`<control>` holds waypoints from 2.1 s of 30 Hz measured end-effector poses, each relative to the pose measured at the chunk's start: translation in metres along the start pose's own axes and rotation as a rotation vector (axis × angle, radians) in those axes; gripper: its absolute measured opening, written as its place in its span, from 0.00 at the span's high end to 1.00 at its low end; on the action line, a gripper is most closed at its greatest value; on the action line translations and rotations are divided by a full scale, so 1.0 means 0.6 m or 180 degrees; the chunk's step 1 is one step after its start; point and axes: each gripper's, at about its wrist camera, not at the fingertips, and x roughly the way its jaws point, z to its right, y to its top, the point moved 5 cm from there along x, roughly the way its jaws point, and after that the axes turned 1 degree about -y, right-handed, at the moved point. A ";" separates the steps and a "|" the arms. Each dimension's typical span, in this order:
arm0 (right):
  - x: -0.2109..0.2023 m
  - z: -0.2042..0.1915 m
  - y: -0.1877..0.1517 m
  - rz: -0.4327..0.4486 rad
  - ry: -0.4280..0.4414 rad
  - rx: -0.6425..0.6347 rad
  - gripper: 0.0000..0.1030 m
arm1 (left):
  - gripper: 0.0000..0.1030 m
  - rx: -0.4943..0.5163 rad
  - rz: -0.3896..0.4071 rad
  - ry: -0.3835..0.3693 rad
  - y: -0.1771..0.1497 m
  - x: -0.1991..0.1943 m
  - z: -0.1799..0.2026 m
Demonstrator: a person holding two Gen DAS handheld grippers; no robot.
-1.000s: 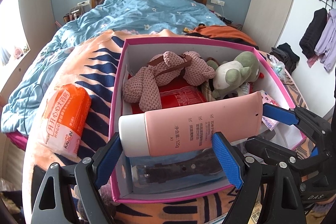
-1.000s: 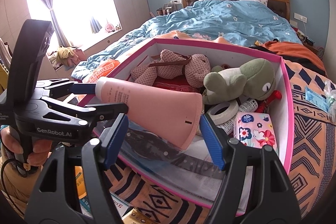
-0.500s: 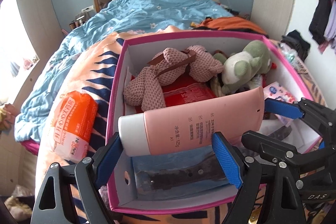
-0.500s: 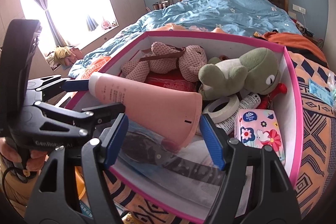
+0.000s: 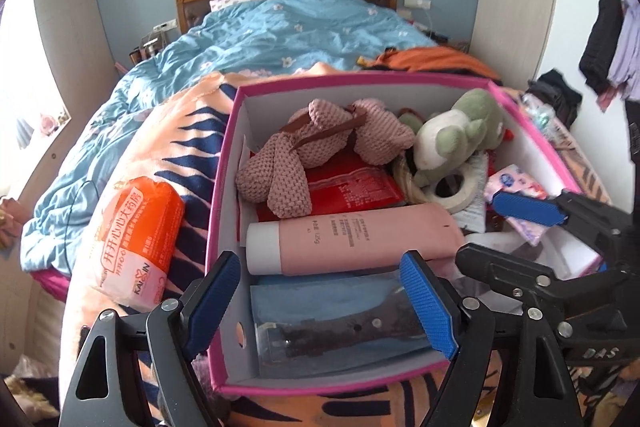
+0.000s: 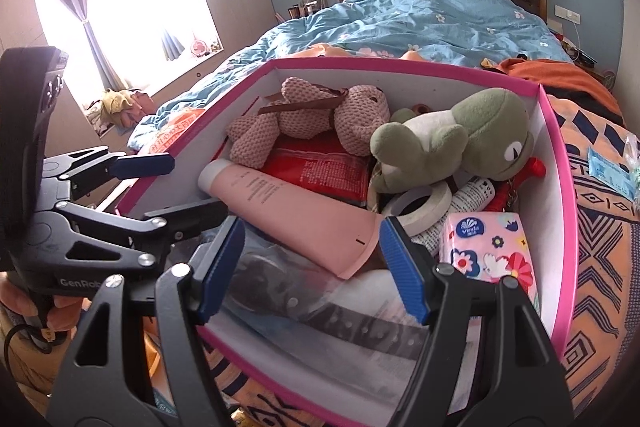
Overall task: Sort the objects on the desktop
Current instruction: 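Open the right gripper to release the pink tube in the box, then move the right gripper back over the toiletries on the bedspread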
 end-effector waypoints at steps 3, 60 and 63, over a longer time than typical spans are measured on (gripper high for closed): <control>-0.009 -0.003 -0.005 0.0022 0.0033 0.0013 0.30 | 0.19 -0.0016 0.0132 -0.0102 -0.005 -0.023 -0.001; -0.169 -0.229 -0.359 -0.0622 0.0740 -0.0370 0.35 | 0.18 -0.0108 -0.0103 -0.0672 -0.385 -0.194 0.016; -0.173 -0.224 -0.363 -0.0650 0.0607 -0.0430 0.35 | 0.18 -0.0076 -0.0152 -0.0689 -0.394 -0.195 0.021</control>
